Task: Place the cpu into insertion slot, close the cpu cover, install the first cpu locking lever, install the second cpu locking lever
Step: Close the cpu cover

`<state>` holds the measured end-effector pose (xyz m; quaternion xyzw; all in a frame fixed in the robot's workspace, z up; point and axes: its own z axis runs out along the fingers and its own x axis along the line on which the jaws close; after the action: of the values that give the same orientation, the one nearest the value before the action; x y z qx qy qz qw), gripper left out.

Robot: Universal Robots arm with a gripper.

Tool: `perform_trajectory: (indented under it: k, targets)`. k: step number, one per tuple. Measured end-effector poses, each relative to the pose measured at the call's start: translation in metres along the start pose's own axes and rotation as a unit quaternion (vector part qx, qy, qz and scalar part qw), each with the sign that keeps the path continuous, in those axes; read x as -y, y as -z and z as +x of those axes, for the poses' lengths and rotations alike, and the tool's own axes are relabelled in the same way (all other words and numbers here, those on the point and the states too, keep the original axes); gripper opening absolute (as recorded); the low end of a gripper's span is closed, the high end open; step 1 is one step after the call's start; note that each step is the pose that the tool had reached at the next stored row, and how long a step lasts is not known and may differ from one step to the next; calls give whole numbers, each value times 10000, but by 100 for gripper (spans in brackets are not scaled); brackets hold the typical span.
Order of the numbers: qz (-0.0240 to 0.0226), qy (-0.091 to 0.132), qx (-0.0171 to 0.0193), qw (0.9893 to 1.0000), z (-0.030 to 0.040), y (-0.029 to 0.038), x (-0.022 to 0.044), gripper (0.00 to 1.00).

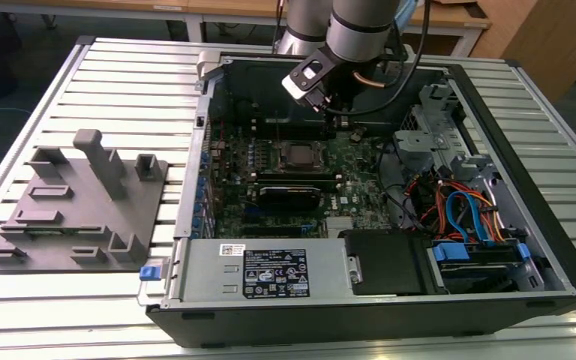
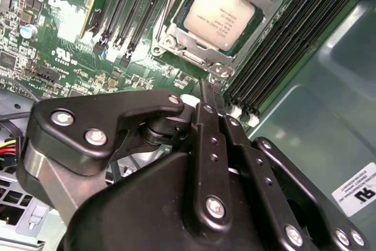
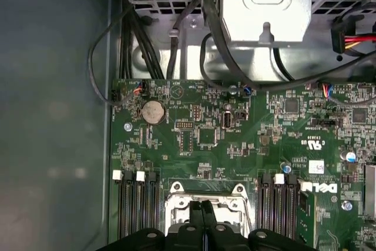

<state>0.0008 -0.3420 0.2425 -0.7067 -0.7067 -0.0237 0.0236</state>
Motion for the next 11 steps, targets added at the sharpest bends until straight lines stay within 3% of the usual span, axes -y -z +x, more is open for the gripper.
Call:
perform_trajectory:
  k: [11]
  targets:
    - [0,0,-1,10000,-3,-49,180,11]
